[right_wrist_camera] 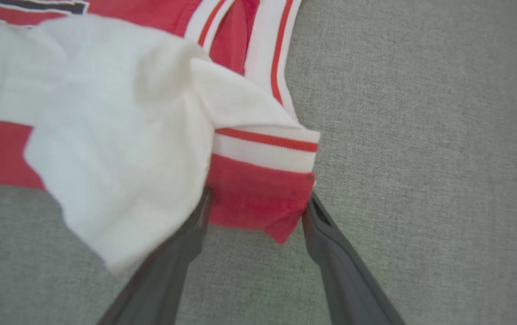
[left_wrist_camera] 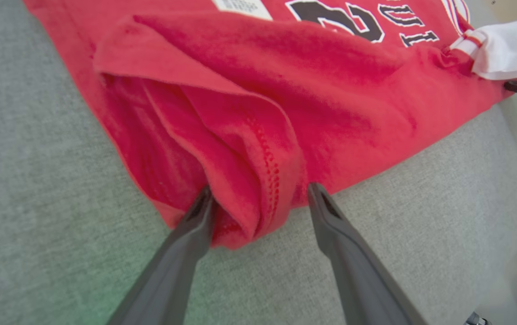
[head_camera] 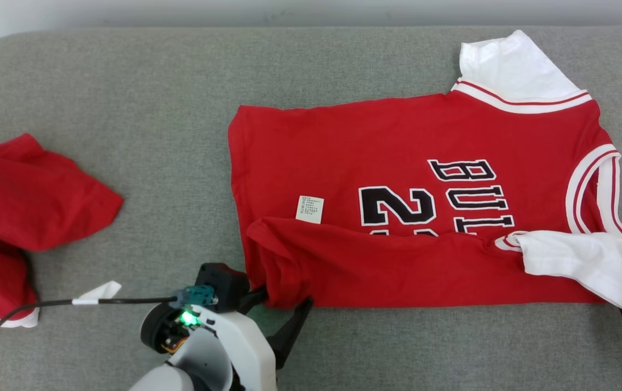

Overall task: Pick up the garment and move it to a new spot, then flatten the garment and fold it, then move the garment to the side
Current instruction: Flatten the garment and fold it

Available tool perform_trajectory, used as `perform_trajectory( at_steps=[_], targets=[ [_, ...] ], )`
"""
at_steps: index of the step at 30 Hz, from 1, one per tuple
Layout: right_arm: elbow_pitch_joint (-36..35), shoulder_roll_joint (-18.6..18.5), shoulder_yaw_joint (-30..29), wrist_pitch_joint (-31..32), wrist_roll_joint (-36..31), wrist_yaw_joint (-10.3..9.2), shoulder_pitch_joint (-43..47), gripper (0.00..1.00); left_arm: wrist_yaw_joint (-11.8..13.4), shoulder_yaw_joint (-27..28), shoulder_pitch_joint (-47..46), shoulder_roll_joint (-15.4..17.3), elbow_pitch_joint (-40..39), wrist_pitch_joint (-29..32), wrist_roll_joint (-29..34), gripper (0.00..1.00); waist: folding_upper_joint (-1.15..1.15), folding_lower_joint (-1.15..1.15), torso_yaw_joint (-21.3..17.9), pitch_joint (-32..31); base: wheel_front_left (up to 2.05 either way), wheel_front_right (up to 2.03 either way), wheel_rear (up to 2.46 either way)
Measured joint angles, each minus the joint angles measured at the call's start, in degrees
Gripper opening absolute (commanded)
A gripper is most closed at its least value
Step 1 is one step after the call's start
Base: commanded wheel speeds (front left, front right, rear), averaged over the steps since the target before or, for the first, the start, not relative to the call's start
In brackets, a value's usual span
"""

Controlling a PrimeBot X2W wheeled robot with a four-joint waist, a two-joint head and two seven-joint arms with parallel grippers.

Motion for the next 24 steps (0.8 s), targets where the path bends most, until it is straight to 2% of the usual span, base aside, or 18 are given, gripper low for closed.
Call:
perform_trajectory(
  at_steps=[7,8,9,10,11,12,13,20,24],
  targets=[
    [2.16,-1.10,1.78,-1.04,-0.67,0.00,-1.31,1.00,-0.41,-0.55,-1.15,-0.83,1.82,-0.59,0.05,1.00,0.00,0.00,0.20,0.23,0.00,0.00,0.00],
    [2.48,-1.13,2.14,-1.16,-0.67,0.00,-1.52,1.00,-0.52,-0.60,-1.26,-0.82,1.96,-0.58,0.05,0.61,0.00,0.00,0.21,0.35,0.00,0.00,0.00],
    [2.79,-1.15,2.61,-1.14,-0.67,0.00,-1.82,1.00,-0.70,-0.59,-1.37,-0.73,2.07,-0.58,0.05,0.26,0.00,0.00,0.22,0.49,0.00,0.00,0.00],
    [3.05,-1.20,2.99,-1.16,-0.67,-0.01,-2.04,1.00,-0.79,-0.51,-1.51,-0.56,2.21,-0.57,0.03,0.00,0.00,0.00,0.24,0.63,0.00,0.00,0.00],
    [3.45,-1.24,3.34,-1.18,-0.65,-0.01,-2.27,1.00,-1.03,-0.38,-1.66,-0.32,2.38,-0.52,-0.03,0.00,0.00,0.00,0.28,0.76,0.00,0.00,0.00],
    [3.89,-1.40,3.91,-1.22,-0.64,-0.01,-2.53,0.33,-1.46,-0.35,-2.01,-0.02,2.60,-0.35,-0.09,0.00,0.00,0.00,0.37,0.86,0.00,0.00,0.00],
    [4.30,-1.66,4.30,-1.54,-0.63,0.00,-2.84,0.00,-1.77,-0.26,-2.23,0.30,2.76,-0.29,-0.33,0.00,0.00,0.00,0.49,0.91,0.00,0.00,0.00],
    [5.70,-4.66,6.90,-2.12,4.71,-0.01,-3.96,0.00,-4.91,0.74,-2.55,2.48,2.19,2.87,-4.77,0.00,0.00,0.00,1.18,-0.37,0.00,0.00,0.00],
    [4.03,-8.83,7.66,-1.08,9.78,-0.01,-2.63,0.00,-7.13,1.48,-0.94,4.08,-0.63,5.60,-9.87,0.00,0.00,0.00,1.33,-2.27,0.00,0.00,0.00]
  ],
)
